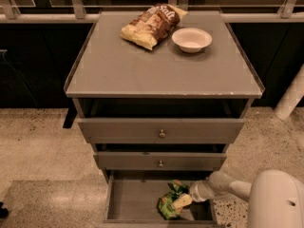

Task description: Pick green rice chip bag from bottom drawer and place on counter

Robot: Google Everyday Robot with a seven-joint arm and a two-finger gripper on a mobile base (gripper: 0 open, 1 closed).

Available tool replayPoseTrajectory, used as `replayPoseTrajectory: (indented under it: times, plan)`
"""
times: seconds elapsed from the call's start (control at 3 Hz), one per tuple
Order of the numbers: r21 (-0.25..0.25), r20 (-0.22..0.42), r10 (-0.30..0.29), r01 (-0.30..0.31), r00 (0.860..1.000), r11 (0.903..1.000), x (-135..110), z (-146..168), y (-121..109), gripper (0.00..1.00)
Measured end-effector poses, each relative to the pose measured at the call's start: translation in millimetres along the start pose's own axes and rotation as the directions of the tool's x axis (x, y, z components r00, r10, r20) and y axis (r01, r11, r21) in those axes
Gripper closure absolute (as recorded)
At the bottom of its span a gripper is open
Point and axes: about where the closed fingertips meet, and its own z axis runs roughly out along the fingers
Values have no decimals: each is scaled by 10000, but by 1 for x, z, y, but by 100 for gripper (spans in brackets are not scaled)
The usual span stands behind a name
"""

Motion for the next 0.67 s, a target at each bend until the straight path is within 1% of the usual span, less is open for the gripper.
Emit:
replayPoseTrajectory:
  times: [0.33,0.67]
  plan:
    - [281,-695,-426,447,9967,9986,-6,21,2,0]
    - [237,-769,-519,539,9957,9983,-11,27,5,0]
